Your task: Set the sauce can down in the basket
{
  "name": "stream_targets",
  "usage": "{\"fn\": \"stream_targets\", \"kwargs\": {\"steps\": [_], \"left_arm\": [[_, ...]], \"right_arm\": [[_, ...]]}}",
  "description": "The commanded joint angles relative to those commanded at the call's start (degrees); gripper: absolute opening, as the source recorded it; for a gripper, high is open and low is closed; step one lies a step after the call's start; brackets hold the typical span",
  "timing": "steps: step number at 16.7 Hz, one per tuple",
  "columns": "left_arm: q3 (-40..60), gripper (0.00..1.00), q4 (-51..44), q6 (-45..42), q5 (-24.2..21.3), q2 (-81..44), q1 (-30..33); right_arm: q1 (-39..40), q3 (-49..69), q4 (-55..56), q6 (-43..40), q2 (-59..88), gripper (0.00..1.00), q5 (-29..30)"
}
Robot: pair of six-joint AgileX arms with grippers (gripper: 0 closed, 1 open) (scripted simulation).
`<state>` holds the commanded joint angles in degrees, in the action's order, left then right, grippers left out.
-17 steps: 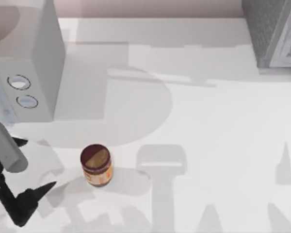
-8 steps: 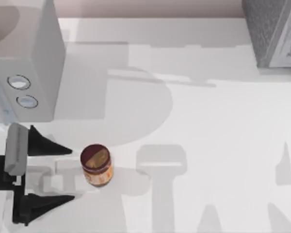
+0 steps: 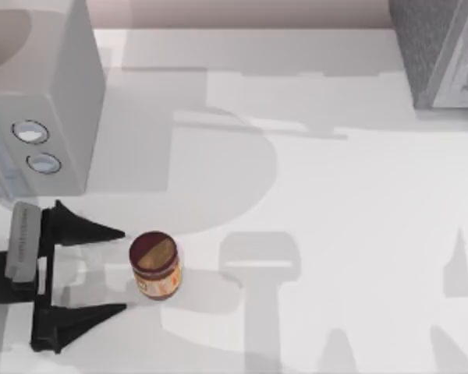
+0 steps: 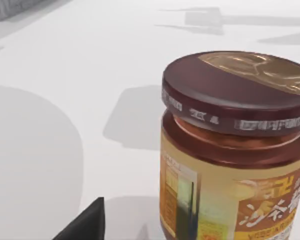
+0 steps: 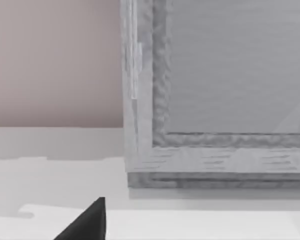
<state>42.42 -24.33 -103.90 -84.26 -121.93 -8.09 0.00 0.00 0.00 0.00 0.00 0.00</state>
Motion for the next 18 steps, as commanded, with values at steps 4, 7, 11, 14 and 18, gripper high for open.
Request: {"fn": "stream_targets", "kwargs": {"steps": [4,7,11,14,18], "left_arm": [[0.0,1.00,0.0,0.0,0.0,0.0,0.0],[-0.3,1.00,0.5,0.4,0.1,0.1,0.1],[-2.8,1.00,8.3,5.9,-0.2,0.1,0.7],[-6.6,1.00,19.5,13.5,-0.3,0.6,1.5],[-12.5,1.00,37.3,26.3,-0.1,1.3,3.1]], "right_arm": [[0.0,0.0,0.0,0.0,0.0,1.00,0.0],[0.0,0.0,0.0,0.0,0.0,1.00,0.0],[0.0,0.0,0.0,0.0,0.0,1.00,0.0],[0.0,0.0,0.0,0.0,0.0,1.00,0.0],[0.0,0.0,0.0,0.0,0.0,1.00,0.0]]}}
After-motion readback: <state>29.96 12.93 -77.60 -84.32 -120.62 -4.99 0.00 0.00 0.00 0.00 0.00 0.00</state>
